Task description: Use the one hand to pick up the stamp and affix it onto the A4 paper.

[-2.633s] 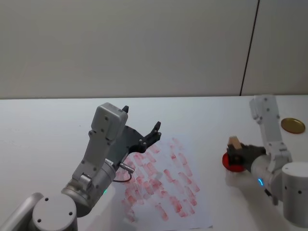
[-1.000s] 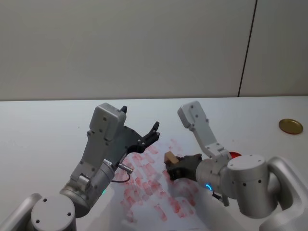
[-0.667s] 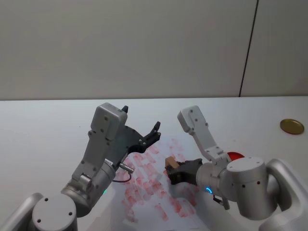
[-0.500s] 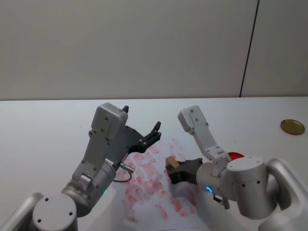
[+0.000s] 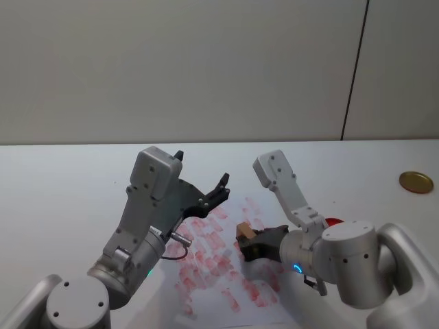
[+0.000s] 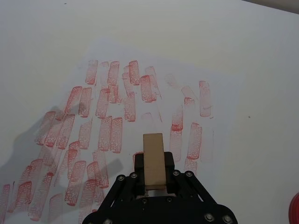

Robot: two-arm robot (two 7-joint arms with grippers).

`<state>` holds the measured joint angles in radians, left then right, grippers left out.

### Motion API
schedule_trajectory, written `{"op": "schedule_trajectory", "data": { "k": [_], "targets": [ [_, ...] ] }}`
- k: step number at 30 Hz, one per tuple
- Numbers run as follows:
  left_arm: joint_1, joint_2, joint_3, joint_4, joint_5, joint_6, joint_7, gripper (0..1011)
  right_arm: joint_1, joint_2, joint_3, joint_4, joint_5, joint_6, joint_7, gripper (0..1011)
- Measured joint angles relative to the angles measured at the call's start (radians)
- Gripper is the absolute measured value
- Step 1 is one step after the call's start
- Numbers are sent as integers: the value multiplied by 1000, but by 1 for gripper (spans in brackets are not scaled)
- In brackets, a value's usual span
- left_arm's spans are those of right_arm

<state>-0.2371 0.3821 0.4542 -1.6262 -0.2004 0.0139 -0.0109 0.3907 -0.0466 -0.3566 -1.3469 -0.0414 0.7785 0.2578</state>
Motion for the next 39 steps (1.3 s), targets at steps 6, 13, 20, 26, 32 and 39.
{"op": "schedule_trajectory", "data": {
  "k": [6, 13, 20, 26, 32, 39],
  "targets": [
    [0, 0, 0, 0, 0, 0, 0, 993, 8, -2, 1, 10, -6, 4, 5, 220],
    [0, 0, 0, 0, 0, 0, 0, 993, 15, -5, 3, 19, -11, 8, 13, 220],
    [0, 0, 0, 0, 0, 0, 0, 993, 17, -5, 7, 18, -9, 10, 22, 220],
    [0, 0, 0, 0, 0, 0, 0, 993, 13, 1, 12, -2, 0, 5, 25, 220],
    [0, 0, 0, 0, 0, 0, 0, 993, 4, 10, 22, -45, 9, -28, 20, 220],
    [0, 0, 0, 0, 0, 0, 0, 993, -12, 27, 41, -112, 21, -71, -6, 220]
  ]
}}
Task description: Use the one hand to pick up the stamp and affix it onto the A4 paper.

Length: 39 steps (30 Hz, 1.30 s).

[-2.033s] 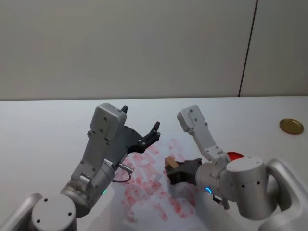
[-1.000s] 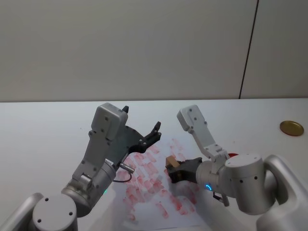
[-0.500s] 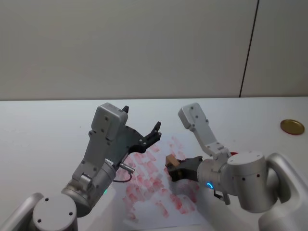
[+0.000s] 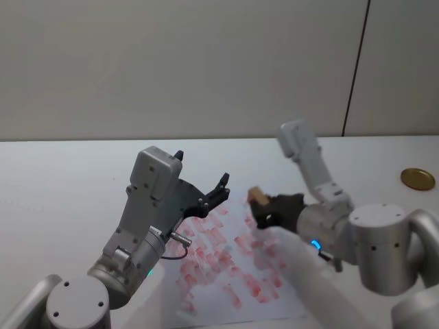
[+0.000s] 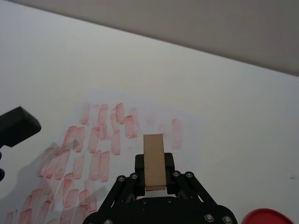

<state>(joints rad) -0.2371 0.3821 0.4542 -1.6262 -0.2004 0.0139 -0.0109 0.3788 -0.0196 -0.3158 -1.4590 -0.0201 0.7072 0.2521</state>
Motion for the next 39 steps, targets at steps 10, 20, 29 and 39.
{"op": "schedule_trajectory", "data": {
  "k": [10, 20, 29, 39],
  "targets": [
    [0, 0, 0, 0, 0, 0, 0, 993, -34, 36, 44, -99, 22, -38, -74, 220],
    [0, 0, 0, 0, 0, 0, 0, 993, -89, 78, 96, -164, 64, -40, -154, 220],
    [0, 0, 0, 0, 0, 0, 0, 993, -145, 103, 120, -188, 98, -32, -178, 219],
    [0, 0, 0, 0, 0, 0, 0, 993, -183, 112, 126, -194, 110, -33, -183, 220]
  ]
}}
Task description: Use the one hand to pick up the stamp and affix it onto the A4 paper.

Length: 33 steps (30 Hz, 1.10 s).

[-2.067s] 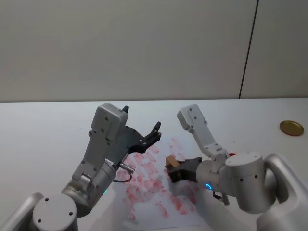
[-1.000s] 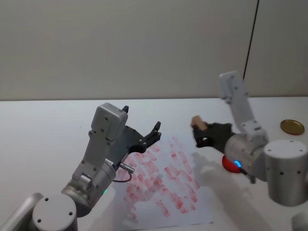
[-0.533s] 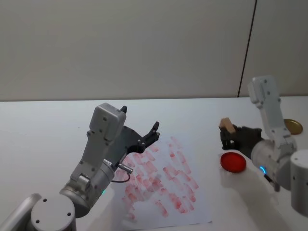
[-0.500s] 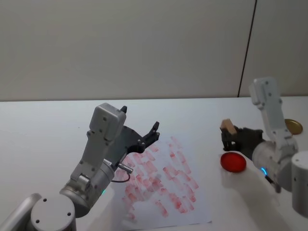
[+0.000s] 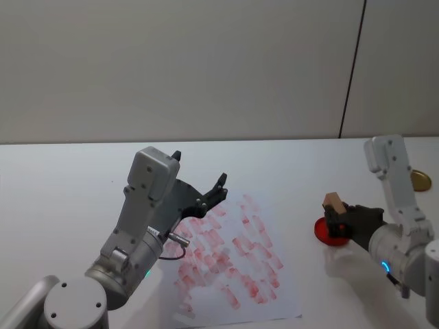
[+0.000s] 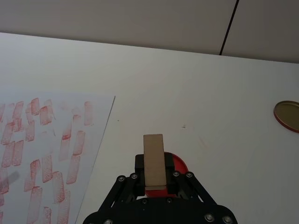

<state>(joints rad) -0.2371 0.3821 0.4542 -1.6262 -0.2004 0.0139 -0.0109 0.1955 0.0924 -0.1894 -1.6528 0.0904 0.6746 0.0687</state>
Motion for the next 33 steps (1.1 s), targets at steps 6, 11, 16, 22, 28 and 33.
{"op": "schedule_trajectory", "data": {
  "k": [6, 11, 16, 22, 28, 33],
  "targets": [
    [0, 0, 0, 0, 0, 0, 0, 993, -4, 0, 2, 14, -1, -7, -9, 220],
    [0, 0, 0, 0, 0, 0, 0, 993, 3, -4, 5, 49, -10, -18, -18, 220],
    [0, 0, 0, 0, 0, 0, 0, 993, 18, -10, 6, 93, -17, -29, -21, 220],
    [0, 0, 0, 0, 0, 0, 0, 993, 36, -17, 8, 139, -19, -44, -15, 222],
    [0, 0, 0, 0, 0, 0, 0, 993, 53, -23, 9, 183, -14, -69, 8, 393],
    [0, 0, 0, 0, 0, 0, 0, 993, 57, -24, 9, 192, -12, -89, 22, 560]
  ]
}}
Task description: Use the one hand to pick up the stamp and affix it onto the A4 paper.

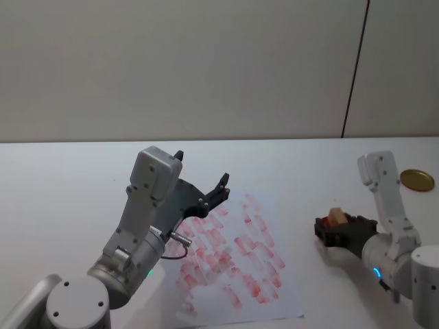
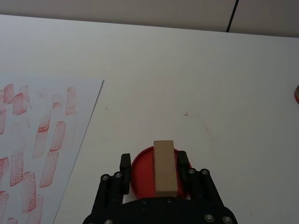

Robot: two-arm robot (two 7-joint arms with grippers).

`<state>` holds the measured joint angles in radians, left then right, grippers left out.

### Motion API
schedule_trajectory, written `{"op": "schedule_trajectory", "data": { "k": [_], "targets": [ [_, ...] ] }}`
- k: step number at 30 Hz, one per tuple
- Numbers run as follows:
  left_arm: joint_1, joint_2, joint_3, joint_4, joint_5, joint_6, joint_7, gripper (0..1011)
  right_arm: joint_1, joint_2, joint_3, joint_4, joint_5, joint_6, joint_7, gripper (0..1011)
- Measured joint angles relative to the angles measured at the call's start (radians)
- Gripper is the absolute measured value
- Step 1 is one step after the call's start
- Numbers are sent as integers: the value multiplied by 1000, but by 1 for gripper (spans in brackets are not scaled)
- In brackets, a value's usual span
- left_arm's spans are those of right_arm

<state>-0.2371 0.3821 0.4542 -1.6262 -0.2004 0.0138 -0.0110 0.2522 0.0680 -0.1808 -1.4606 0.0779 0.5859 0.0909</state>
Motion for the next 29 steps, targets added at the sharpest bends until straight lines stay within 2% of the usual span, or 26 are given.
{"op": "schedule_trajectory", "data": {
  "k": [1, 2, 3, 5, 10, 13, 15, 29],
  "targets": [
    [0, 0, 0, 0, 0, 0, 0, 993, 0, 0, 0, 0, 0, -3, 2, 560],
    [0, 0, 0, 0, 0, 0, 0, 993, -1, 0, 0, -2, 0, -10, 6, 622],
    [0, 0, 0, 0, 0, 0, 0, 993, -1, 0, 0, -2, 0, -10, 6, 622],
    [0, 0, 0, 0, 0, 0, 0, 993, -5, 1, 0, -11, 0, -20, 10, 705],
    [0, 0, 0, 0, 0, 0, 0, 993, -25, 11, 4, -51, 1, -53, 17, 868],
    [0, 0, 0, 0, 0, 0, 0, 993, -39, 18, 7, -75, 2, -72, 18, 917],
    [0, 0, 0, 0, 0, 0, 0, 993, -54, 26, 11, -100, 3, -92, 19, 997],
    [0, 0, 0, 0, 0, 0, 0, 993, -173, 93, 48, -248, 24, -251, 20, 1001]
  ]
}}
